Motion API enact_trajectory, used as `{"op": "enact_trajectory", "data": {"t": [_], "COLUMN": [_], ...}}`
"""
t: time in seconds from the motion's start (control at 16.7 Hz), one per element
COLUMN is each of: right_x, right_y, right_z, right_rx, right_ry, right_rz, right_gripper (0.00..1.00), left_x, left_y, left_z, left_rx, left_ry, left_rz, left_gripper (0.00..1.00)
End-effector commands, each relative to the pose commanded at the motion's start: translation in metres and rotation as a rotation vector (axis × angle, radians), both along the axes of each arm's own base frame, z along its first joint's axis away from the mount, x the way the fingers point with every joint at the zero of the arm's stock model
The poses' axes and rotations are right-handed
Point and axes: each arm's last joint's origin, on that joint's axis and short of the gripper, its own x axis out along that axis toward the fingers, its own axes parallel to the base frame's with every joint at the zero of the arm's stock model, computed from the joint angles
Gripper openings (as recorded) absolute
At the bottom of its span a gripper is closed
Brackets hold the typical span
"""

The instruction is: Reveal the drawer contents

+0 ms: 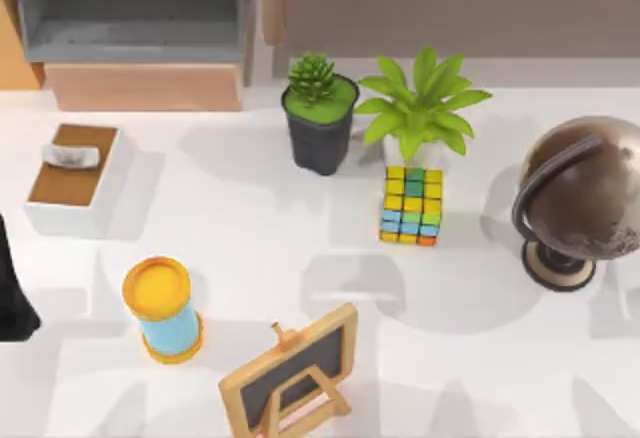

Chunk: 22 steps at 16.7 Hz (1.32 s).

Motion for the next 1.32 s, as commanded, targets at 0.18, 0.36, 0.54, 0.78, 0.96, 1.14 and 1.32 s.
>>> {"op": "enact_trajectory", "data": {"t": [0.18, 0.36, 0.54, 0.78, 0.96, 1.14, 1.32], "right_x": [0.0, 0.0, 0.0, 0.0, 0.0, 0.0, 0.0], "right_y": [0.0, 0.0, 0.0, 0.0, 0.0, 0.0, 0.0], "right_z": [0.0, 0.0, 0.0, 0.0, 0.0, 0.0, 0.0], "right_rx": [0.0, 0.0, 0.0, 0.0, 0.0, 0.0, 0.0], "right_ry": [0.0, 0.0, 0.0, 0.0, 0.0, 0.0, 0.0], "right_rz": [0.0, 0.0, 0.0, 0.0, 0.0, 0.0, 0.0], "right_gripper": [1.0, 1.0, 1.0, 1.0, 1.0, 1.0, 1.0], "left_x": [0.0, 0.001, 0.01, 0.032, 0.045, 0.05, 0.05], "left_y": [-0.001, -0.009, -0.023, -0.06, -0.088, -0.121, -0.135], "left_z": [0.004, 0.03, 0.061, 0.082, 0.098, 0.109, 0.117], "left_rx": [0.0, -0.007, -0.019, 0.001, 0.009, 0.012, 0.0], "left_ry": [-0.01, -0.059, -0.069, 0.004, 0.012, 0.013, 0.0], "left_rz": [-0.005, -0.019, -0.005, -0.011, 0.018, 0.013, 0.0], "left_gripper": [1.0, 1.0, 1.0, 1.0, 1.0, 1.0, 1.0]}}
